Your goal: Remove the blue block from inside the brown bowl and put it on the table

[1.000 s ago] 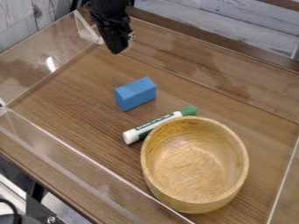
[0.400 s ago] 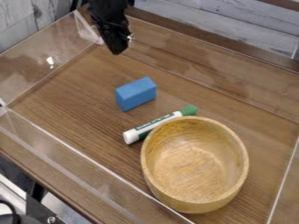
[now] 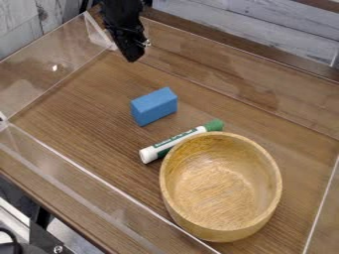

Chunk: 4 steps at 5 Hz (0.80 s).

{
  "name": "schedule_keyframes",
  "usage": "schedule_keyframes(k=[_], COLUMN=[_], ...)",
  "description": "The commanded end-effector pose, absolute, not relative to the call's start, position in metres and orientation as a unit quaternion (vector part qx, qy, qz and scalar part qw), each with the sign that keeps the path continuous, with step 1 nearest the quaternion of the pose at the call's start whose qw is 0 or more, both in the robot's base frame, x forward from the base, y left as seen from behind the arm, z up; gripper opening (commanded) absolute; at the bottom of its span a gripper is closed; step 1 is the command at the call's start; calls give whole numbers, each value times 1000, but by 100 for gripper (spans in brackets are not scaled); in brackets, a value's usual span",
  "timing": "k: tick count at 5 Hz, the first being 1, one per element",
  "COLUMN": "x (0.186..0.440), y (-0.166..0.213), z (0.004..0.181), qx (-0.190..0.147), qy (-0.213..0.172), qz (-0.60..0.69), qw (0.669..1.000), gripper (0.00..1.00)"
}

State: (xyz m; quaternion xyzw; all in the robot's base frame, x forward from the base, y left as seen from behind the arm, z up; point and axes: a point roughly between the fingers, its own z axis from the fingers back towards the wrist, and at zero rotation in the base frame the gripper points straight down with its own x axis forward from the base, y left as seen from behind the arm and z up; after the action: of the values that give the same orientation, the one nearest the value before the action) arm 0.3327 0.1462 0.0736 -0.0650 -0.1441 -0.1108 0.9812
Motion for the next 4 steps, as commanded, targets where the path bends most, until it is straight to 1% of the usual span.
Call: schedule_keyframes(k=[1,4], x=[344,346], y=[158,160], z=[92,88], qx=[-45,-52], qy=[-181,-204], qz=[-119,-134], qw=[975,968], gripper=[0,0])
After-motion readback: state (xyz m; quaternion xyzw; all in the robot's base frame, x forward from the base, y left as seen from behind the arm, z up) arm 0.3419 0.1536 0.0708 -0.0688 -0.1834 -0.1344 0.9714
